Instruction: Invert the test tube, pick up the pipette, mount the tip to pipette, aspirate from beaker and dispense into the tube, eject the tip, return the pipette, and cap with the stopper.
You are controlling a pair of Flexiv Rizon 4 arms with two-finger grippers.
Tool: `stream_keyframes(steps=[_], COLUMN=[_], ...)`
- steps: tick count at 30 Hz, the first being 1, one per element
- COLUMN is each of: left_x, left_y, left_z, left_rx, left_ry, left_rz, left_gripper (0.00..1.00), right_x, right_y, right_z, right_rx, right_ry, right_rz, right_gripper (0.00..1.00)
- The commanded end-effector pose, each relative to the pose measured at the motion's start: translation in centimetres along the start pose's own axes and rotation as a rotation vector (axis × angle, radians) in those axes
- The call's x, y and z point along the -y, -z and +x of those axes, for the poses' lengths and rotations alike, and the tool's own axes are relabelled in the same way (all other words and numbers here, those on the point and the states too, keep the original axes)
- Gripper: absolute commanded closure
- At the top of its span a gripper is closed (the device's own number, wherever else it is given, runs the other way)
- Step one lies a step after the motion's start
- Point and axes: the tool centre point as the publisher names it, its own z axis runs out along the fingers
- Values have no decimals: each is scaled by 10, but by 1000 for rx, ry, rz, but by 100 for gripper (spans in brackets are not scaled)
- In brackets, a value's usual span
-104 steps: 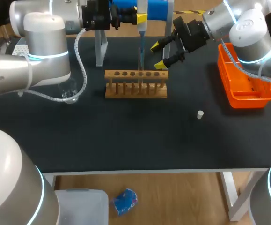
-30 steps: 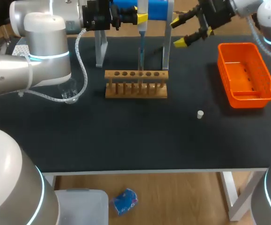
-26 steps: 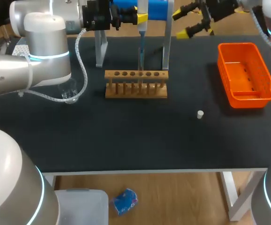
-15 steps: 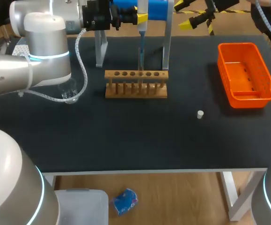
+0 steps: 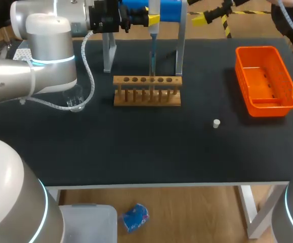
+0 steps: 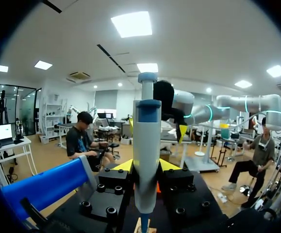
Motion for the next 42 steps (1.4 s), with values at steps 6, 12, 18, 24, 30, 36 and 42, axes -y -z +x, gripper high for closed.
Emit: stream_keyframes(steps=[6, 12, 18, 24, 30, 36, 42], left_x=[0, 0, 0, 0, 0, 0, 0], left_y=[0, 0, 0, 0, 0, 0, 0], left_z=[1, 1, 1, 1, 1, 1, 1], left_rx=[3, 3, 3, 3, 3, 3, 3], left_ry=[-1, -1, -1, -1, -1, -1, -1], left_rz=[0, 0, 0, 0, 0, 0, 0], left_gripper=[100, 100, 100, 100, 100, 100, 100], right_x=[-42, -71, -85, -85, -85, -93, -105], right_y=[9, 4, 4, 4, 4, 1, -5], right_z=[-9, -11, -10, -10, -10, -14, -19], right_rx=[-40, -61, -60, -60, -60, -56, -72], right_ry=[23, 51, 71, 71, 71, 48, 28], right_rz=[-28, -80, -114, -114, -114, -157, -209], right_gripper=[0, 0, 0, 0, 0, 100, 100])
